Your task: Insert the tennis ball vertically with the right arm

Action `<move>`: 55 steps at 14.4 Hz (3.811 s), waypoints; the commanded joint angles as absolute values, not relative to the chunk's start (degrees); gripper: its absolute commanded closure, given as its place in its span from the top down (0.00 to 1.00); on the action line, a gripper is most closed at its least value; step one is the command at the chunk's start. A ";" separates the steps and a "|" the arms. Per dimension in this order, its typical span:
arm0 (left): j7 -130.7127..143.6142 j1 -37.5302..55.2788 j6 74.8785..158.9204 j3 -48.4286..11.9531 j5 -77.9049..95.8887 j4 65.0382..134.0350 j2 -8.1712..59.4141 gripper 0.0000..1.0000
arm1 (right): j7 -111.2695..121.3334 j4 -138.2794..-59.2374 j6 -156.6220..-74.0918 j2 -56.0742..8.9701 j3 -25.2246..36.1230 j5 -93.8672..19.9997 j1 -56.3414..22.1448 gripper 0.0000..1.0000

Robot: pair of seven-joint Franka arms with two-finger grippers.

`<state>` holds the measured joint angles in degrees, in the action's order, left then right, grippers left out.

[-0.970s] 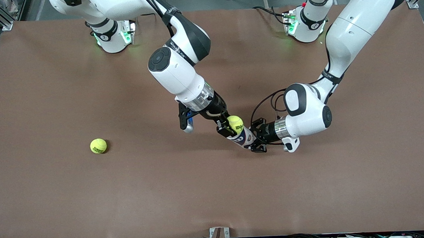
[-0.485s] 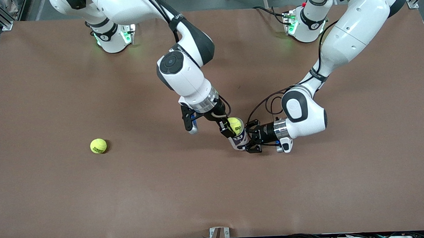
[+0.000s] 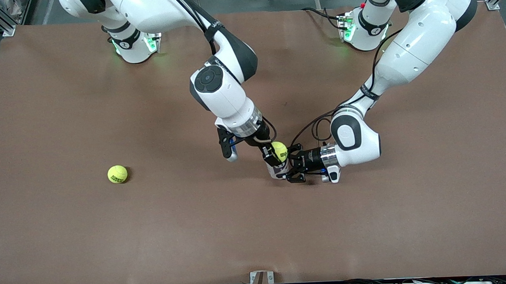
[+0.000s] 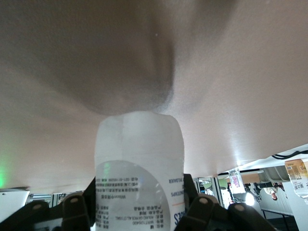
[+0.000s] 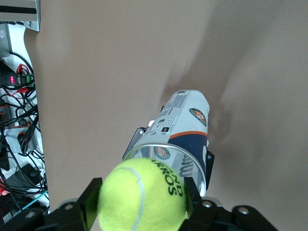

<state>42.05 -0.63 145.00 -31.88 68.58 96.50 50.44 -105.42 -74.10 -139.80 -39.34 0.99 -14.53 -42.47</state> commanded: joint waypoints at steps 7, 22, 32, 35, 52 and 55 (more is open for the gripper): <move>40.61 -0.70 143.79 -32.26 70.40 94.48 51.77 0.68 | -105.82 -72.86 -135.20 -38.59 1.49 -8.90 -41.67 1.00; 40.52 -0.88 141.24 -32.34 73.30 93.78 52.03 0.75 | -47.76 -95.96 -122.52 -25.05 1.23 -6.59 -17.51 1.00; 39.37 -1.05 140.19 -32.26 73.39 93.78 52.03 0.74 | -15.23 -110.12 -136.92 -25.14 1.32 -6.50 -2.30 1.00; 39.29 -0.79 140.19 -32.26 73.56 93.78 52.03 0.74 | -10.46 -111.61 -137.55 -25.05 1.32 -6.42 0.17 1.00; 39.29 12.12 140.36 -24.88 83.67 86.22 55.64 0.74 | -5.80 -121.82 -149.77 -23.91 1.41 -5.89 1.67 0.27; 39.29 13.27 140.80 -24.00 84.29 86.13 55.28 0.74 | -5.89 -121.82 -149.77 -23.82 1.41 -5.89 1.76 0.04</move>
